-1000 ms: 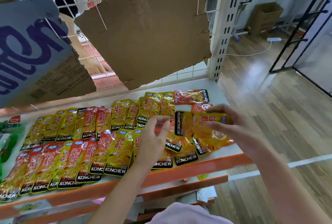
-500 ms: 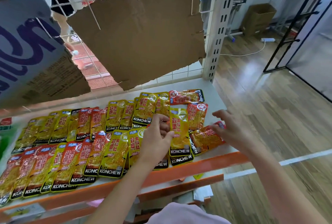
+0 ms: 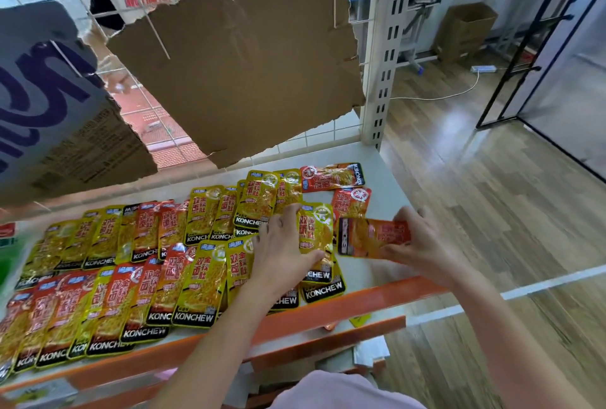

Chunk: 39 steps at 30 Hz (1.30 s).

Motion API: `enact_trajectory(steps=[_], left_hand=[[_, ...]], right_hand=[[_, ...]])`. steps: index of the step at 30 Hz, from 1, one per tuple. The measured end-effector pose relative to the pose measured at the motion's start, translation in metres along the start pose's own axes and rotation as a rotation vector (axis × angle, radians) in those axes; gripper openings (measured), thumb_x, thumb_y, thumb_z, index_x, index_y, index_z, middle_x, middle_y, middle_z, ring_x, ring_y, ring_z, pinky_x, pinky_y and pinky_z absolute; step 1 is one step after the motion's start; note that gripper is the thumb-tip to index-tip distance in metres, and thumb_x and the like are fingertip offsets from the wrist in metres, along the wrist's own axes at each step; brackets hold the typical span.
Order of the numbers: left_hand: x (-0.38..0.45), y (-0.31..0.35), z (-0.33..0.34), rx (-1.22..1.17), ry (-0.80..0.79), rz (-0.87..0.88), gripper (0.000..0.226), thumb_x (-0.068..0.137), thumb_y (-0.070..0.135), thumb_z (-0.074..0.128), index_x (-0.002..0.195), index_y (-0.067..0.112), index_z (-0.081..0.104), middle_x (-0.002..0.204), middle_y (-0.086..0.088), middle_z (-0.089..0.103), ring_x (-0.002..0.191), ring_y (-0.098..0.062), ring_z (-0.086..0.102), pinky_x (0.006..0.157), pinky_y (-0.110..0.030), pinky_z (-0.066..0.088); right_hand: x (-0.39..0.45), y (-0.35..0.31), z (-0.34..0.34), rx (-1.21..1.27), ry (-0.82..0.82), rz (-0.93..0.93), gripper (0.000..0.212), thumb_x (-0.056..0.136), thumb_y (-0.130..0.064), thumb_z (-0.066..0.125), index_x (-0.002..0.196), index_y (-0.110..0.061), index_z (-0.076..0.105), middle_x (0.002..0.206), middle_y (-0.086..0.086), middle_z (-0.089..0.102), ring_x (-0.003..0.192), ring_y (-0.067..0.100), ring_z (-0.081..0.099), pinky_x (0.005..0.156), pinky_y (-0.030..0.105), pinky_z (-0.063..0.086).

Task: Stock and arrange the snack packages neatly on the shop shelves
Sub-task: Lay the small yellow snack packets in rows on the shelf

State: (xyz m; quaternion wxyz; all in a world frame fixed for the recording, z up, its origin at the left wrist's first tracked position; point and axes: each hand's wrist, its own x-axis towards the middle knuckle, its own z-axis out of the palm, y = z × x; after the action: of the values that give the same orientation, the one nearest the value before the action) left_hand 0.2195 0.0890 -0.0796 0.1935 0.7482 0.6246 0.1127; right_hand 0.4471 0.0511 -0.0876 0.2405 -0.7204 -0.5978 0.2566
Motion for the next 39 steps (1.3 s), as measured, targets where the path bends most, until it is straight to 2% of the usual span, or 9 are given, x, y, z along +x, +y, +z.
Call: enact_trajectory(steps=[3,7,11,14,21,26,31,35,39], left_hand=[[-0.001,0.004,-0.004,-0.166,0.028,0.066,0.068,0.077,0.029,0.071,0.128,0.037,0.027,0.114,0.002,0.039,0.096,-0.014,0.053,0.079,-0.027,0.037],[-0.001,0.014,-0.004,-0.376,0.072,0.077,0.054,0.082,0.014,0.064,0.124,0.032,0.037,0.122,0.008,0.043,0.107,-0.007,0.04,0.089,-0.021,0.029],[-0.01,0.035,0.007,-0.556,0.061,0.015,0.048,0.084,0.016,0.066,0.117,0.035,0.037,0.12,0.014,0.043,0.11,-0.004,0.04,0.085,-0.014,0.027],[-0.017,0.048,0.023,-0.46,0.022,0.015,0.051,0.084,0.028,0.067,0.125,0.025,0.037,0.11,0.011,0.044,0.104,-0.006,0.042,0.071,-0.013,0.026],[-0.029,0.041,0.042,-0.152,0.013,0.066,0.062,0.083,0.052,0.059,0.132,0.027,0.029,0.123,-0.001,0.051,0.11,-0.015,0.048,0.084,-0.022,0.033],[-0.037,0.036,0.044,-0.244,0.175,0.017,0.052,0.085,0.047,0.06,0.129,0.03,0.036,0.126,0.005,0.05,0.113,-0.012,0.046,0.085,-0.021,0.031],[-0.042,0.028,0.044,0.128,0.266,-0.113,0.051,0.086,0.052,0.052,0.127,0.024,0.041,0.122,-0.001,0.044,0.115,-0.021,0.036,0.099,-0.033,0.028],[-0.039,0.051,0.046,0.118,0.366,0.019,0.042,0.083,0.043,0.058,0.116,0.019,0.051,0.121,-0.005,0.039,0.115,-0.023,0.036,0.095,-0.036,0.031],[-0.034,0.078,0.062,0.124,0.185,0.058,0.057,0.086,0.058,0.046,0.131,0.025,0.037,0.138,-0.003,0.028,0.129,-0.024,0.02,0.106,-0.043,0.018]], right_hand=[[0.003,0.003,-0.012,0.169,0.169,0.013,0.032,0.07,-0.013,0.076,0.08,-0.024,0.048,0.084,0.005,0.055,0.072,0.017,0.05,0.059,0.023,0.039],[0.003,0.004,-0.024,0.531,0.191,0.126,0.027,0.074,-0.02,0.077,0.078,-0.034,0.054,0.085,0.002,0.065,0.078,0.025,0.064,0.071,0.04,0.052],[0.003,0.001,-0.028,0.798,0.155,0.15,0.025,0.077,-0.006,0.071,0.08,-0.025,0.056,0.087,0.01,0.065,0.075,0.028,0.064,0.071,0.04,0.05],[0.003,0.002,-0.032,0.821,0.145,0.146,0.023,0.078,-0.005,0.069,0.082,-0.023,0.056,0.084,0.006,0.064,0.071,0.022,0.063,0.066,0.034,0.05],[0.002,0.013,-0.045,0.852,0.073,0.109,0.027,0.081,0.001,0.065,0.089,-0.023,0.057,0.092,0.007,0.065,0.078,0.024,0.064,0.066,0.031,0.05],[0.009,0.017,-0.048,0.881,0.075,0.1,0.027,0.08,0.001,0.066,0.09,-0.022,0.055,0.091,0.007,0.065,0.076,0.022,0.063,0.063,0.029,0.05],[0.018,0.012,-0.044,0.931,0.09,0.101,0.027,0.081,0.001,0.064,0.1,-0.011,0.05,0.09,0.009,0.062,0.074,0.02,0.061,0.062,0.028,0.049],[0.021,0.005,-0.042,0.914,0.088,0.061,0.024,0.082,0.001,0.063,0.1,-0.008,0.05,0.087,0.007,0.06,0.072,0.017,0.059,0.052,0.016,0.049],[0.021,0.001,-0.04,0.9,0.054,-0.016,0.02,0.083,0.004,0.061,0.1,-0.005,0.054,0.083,0.007,0.06,0.069,0.013,0.057,0.052,0.013,0.048]])
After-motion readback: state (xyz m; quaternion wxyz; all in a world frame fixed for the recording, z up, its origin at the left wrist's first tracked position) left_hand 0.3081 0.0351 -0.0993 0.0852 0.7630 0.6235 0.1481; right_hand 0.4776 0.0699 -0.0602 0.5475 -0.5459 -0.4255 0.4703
